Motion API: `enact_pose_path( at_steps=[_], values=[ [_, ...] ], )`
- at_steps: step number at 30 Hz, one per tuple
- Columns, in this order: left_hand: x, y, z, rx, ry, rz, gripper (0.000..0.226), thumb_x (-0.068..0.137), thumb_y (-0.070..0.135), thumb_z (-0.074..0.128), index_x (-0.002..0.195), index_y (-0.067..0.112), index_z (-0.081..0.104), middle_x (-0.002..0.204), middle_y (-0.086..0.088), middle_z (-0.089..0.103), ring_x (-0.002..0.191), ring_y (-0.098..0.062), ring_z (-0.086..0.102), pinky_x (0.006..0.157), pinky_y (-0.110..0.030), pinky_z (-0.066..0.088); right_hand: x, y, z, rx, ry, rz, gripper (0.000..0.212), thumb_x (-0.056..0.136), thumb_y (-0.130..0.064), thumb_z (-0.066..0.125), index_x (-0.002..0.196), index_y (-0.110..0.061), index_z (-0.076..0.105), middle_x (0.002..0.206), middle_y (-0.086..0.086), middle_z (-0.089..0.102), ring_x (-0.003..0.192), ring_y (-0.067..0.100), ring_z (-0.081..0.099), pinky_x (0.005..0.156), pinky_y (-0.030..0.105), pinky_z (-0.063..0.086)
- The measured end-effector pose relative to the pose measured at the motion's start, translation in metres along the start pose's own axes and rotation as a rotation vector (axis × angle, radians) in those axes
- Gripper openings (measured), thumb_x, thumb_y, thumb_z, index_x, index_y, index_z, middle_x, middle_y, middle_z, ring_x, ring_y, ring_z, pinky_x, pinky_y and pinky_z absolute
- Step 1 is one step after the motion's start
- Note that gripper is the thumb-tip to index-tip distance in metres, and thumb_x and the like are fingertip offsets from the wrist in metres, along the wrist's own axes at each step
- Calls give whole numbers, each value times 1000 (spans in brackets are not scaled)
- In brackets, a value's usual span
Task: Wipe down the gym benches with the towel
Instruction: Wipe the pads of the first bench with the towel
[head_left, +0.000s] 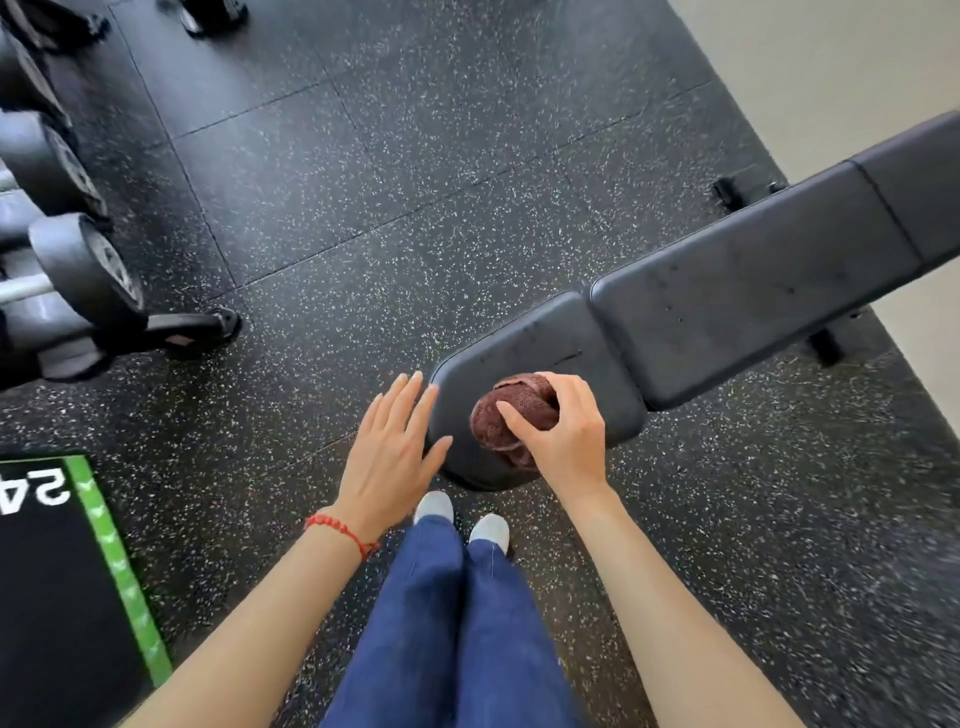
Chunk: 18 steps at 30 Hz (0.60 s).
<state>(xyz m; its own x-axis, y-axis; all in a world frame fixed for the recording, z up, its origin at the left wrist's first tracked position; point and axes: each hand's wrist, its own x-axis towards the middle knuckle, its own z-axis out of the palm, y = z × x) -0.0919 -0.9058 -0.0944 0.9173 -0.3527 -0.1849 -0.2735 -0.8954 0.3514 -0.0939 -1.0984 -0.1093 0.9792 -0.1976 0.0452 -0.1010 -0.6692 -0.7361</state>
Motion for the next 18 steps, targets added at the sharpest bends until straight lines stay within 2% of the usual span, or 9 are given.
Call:
enact_pose_path(
  at_steps=[5,8,11,13,14,16,18],
  values=[
    [24,-9,24,-23,-52,10,58,77,16,74,125,-7,52,131,-27,50,122,-43,46,96,-56,40,19,16,26,-8,48,-4,48,77,-46,67,99,-3,63,94,9,61,90,18,51,83,30,44],
    [31,-15,35,-46,-82,-12,57,75,14,76,124,-7,53,130,-27,50,121,-44,47,95,-57,42,16,31,42,-24,-13,20,46,73,-33,79,100,-1,62,96,11,61,92,21,52,84,38,47],
    [32,-20,44,-48,-86,-42,57,77,14,75,124,-8,52,130,-28,50,121,-45,46,93,-58,43,6,39,54,-17,-105,71,48,70,-25,84,103,0,60,100,11,61,94,27,55,84,46,47],
    [31,-20,50,-46,-90,-61,51,84,21,65,123,-8,52,129,-28,50,120,-45,47,93,-58,43,4,43,56,-19,-122,76,50,71,-30,81,105,-1,60,102,10,62,95,29,57,85,45,46],
    [31,-18,53,-42,-94,-74,50,88,27,54,123,-8,52,129,-28,50,120,-45,47,94,-57,43,5,44,56,-23,-133,70,52,71,-35,78,106,-2,60,103,9,62,96,30,58,85,44,46],
    [31,-13,61,-47,-115,-108,57,87,33,38,125,-8,52,131,-27,49,121,-44,46,95,-56,42,9,47,55,-29,-158,53,56,70,-43,73,107,-3,61,105,8,63,97,30,59,84,41,46],
    [32,-5,71,-47,-113,-141,59,87,34,35,126,-8,50,132,-27,48,122,-43,45,96,-55,41,14,51,53,-22,-186,26,57,68,-44,74,108,-4,62,104,7,64,96,28,60,82,40,48]
  ],
)
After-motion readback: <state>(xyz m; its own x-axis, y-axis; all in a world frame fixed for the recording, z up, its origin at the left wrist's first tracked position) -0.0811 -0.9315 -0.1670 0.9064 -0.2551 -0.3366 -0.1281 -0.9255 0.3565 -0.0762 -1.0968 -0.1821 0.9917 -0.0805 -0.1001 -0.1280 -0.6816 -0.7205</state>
